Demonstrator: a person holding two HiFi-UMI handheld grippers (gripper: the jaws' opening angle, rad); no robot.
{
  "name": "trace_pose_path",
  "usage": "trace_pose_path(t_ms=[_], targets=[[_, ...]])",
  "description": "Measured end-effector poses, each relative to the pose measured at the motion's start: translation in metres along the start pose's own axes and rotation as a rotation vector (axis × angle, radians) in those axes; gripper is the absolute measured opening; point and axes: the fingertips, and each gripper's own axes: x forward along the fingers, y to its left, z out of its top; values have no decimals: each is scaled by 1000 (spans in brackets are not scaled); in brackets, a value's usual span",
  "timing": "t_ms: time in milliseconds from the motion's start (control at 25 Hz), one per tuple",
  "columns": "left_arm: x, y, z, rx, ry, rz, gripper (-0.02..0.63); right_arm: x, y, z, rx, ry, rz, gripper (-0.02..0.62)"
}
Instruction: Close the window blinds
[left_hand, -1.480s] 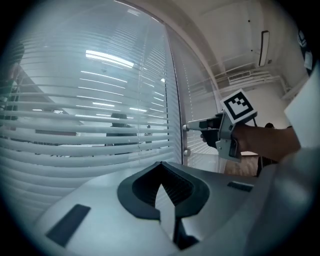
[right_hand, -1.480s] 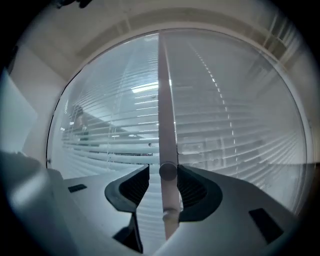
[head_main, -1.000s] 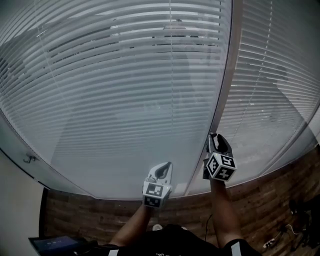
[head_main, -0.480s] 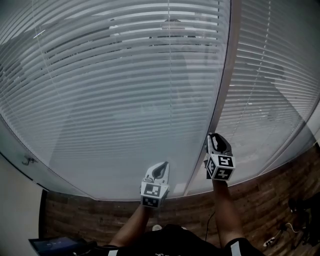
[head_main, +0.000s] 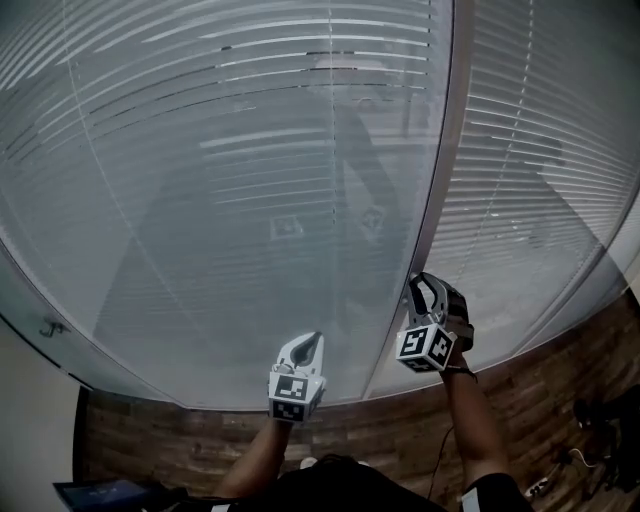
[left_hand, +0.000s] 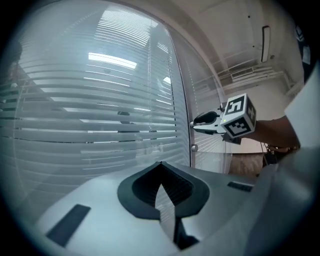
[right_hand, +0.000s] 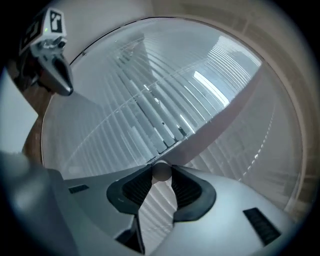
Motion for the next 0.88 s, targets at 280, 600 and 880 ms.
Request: trace_pose_path(t_ms=[280, 600, 880], targets=[[-1, -7, 0, -1, 8, -17, -5, 1, 11, -8, -577, 13, -93, 126], [2, -7, 2, 10, 9, -16, -5, 4, 12, -6, -762, -1, -72, 126], [2, -8, -1, 15, 7, -14, -5, 0, 10, -7, -660, -11, -128, 126]])
